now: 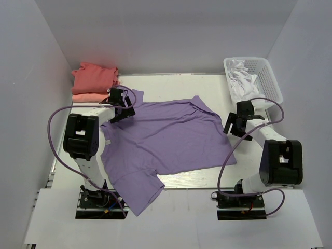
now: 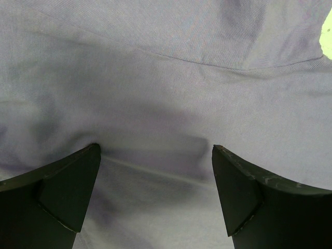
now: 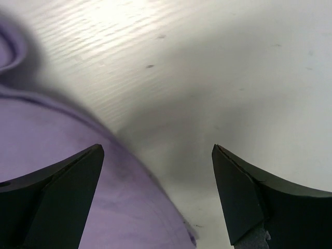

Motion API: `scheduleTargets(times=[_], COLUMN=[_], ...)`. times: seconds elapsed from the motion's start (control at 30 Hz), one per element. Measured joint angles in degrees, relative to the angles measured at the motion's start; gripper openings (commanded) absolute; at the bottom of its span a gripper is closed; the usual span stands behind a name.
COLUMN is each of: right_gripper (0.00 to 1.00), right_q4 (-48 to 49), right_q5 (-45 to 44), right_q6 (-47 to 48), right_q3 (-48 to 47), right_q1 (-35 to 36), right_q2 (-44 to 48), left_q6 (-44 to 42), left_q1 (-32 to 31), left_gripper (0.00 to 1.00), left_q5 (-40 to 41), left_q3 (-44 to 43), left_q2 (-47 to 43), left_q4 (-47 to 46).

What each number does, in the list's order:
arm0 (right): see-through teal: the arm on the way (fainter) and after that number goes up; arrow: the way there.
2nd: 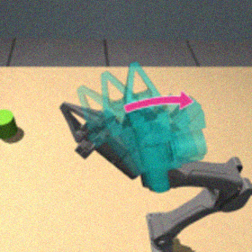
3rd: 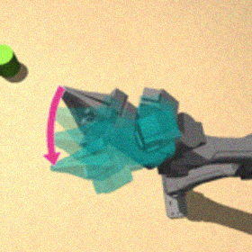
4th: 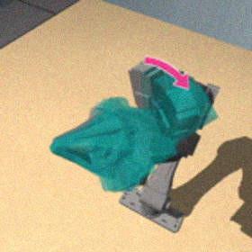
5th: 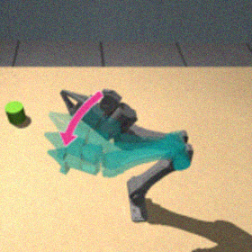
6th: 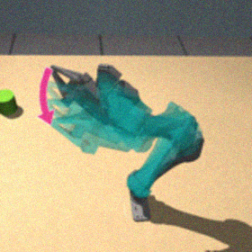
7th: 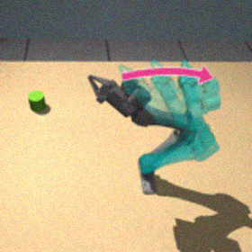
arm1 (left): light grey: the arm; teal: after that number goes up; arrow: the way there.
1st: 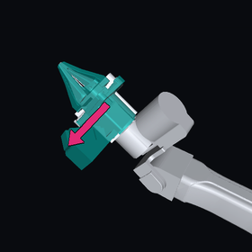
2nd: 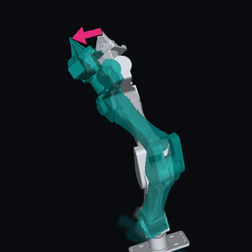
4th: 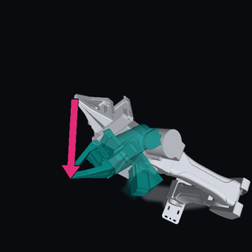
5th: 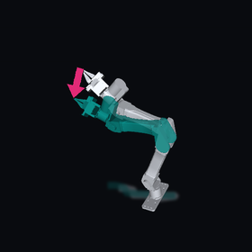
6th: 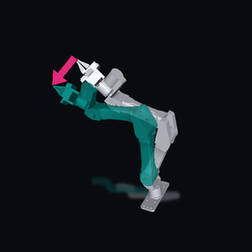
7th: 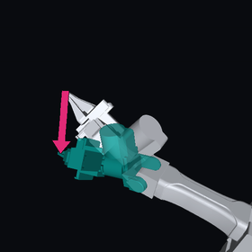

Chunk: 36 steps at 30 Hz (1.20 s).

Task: Fold and stack the t-shirts
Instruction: Flatten out the tshirt

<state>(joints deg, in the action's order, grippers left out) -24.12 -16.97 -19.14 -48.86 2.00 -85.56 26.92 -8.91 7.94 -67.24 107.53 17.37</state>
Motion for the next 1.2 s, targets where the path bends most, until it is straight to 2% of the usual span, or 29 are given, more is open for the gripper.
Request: scheduleTargets(times=[0.17,0.3,0.4,0.5,0.63,0.87,1.03,1.1,1.2], right_gripper=[0.90,0.90,0.90,0.90,0.90,0.90,0.84,0.83,0.74], right_q4=[1.18,4.37,6.38,6.32,5.16,3.43,-0.17,-1.55,-3.54], right_q5=[8.15,18.38,26.16,28.74,26.08,20.00,12.68,9.79,5.49], right_q6=[4.02,6.71,7.93,9.29,10.80,12.33,13.07,12.96,12.24], right_q3=[0.00,-0.02,-1.49,-8.24,-22.95,-45.33,-55.49,-57.24,-58.03], right_q1=[1.33,2.89,5.57,9.88,14.34,18.40,21.40,22.43,23.85], right_q2=[5.86,9.18,6.51,-1.79,-14.16,-28.65,-39.12,-42.10,-44.65], left_q6=[-0.04,-0.11,-0.13,-0.15,-0.24,-0.87,-1.01,-1.01,-1.01], left_q1=[0.00,-0.04,-0.09,-0.09,-0.09,-0.07,-0.09,-0.09,-0.09], left_gripper=[0.99,0.99,0.99,0.99,0.99,0.99,0.99,0.99,0.99], left_q5=[0.00,0.02,0.09,0.07,0.00,-0.70,-0.68,-0.68,-0.68], left_q3=[0.02,0.13,0.13,0.15,0.28,0.39,0.39,0.39,0.39], left_q2=[0.00,-0.04,-0.04,-0.07,-0.17,-0.22,-0.22,-0.22,-0.22], left_q4=[-0.02,-0.09,-0.09,-0.09,-0.26,-0.37,-0.33,-0.35,-0.33])
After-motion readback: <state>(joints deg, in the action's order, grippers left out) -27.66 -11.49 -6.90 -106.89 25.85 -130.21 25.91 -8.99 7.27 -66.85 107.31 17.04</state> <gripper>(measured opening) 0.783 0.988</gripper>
